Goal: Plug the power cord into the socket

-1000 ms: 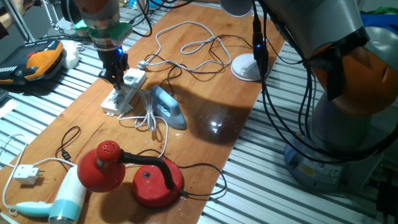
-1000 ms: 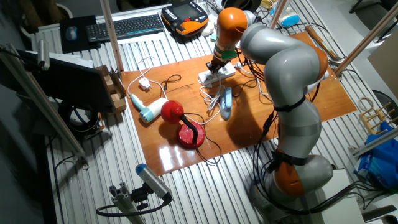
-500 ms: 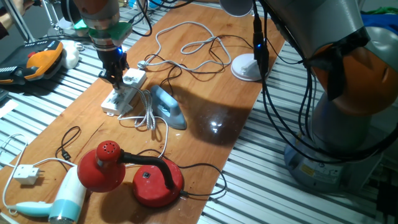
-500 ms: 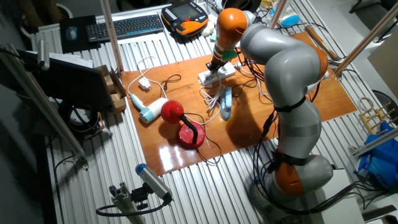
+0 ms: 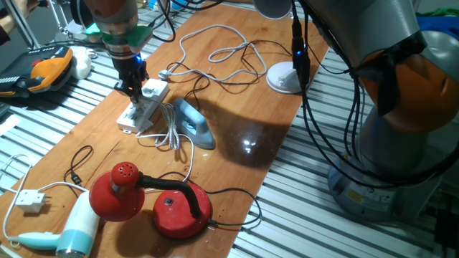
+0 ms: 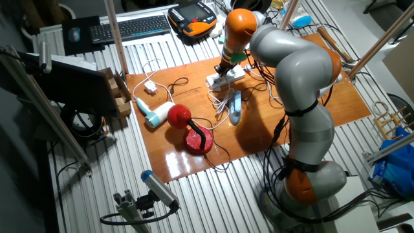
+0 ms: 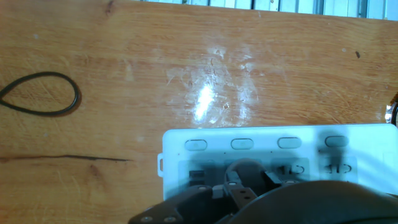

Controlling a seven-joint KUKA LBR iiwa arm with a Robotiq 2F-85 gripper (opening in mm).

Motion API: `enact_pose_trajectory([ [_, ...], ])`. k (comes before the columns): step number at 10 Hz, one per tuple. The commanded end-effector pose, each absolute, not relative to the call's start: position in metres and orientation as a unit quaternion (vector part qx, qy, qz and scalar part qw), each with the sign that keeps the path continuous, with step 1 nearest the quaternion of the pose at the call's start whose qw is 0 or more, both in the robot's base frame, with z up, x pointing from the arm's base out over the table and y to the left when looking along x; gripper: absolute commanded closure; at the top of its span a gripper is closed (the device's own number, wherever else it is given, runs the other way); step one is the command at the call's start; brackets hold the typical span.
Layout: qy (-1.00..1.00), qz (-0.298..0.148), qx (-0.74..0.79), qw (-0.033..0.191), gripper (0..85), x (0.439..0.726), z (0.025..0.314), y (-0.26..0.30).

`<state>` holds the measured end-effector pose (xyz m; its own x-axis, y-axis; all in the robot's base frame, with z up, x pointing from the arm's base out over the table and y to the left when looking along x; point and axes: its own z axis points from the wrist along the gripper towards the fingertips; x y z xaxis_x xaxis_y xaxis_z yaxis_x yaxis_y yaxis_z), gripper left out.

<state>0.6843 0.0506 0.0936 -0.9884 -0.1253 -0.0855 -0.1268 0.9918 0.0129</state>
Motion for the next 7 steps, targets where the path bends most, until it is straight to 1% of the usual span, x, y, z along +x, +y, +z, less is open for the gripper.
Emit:
enact_pose_trajectory([
  [1,0.997,0.01,-0.063,0.042,85.0,0.6842,0.0933,0.051],
  [7,0.997,0.006,-0.067,0.043,85.0,0.6831,0.0932,0.0496],
])
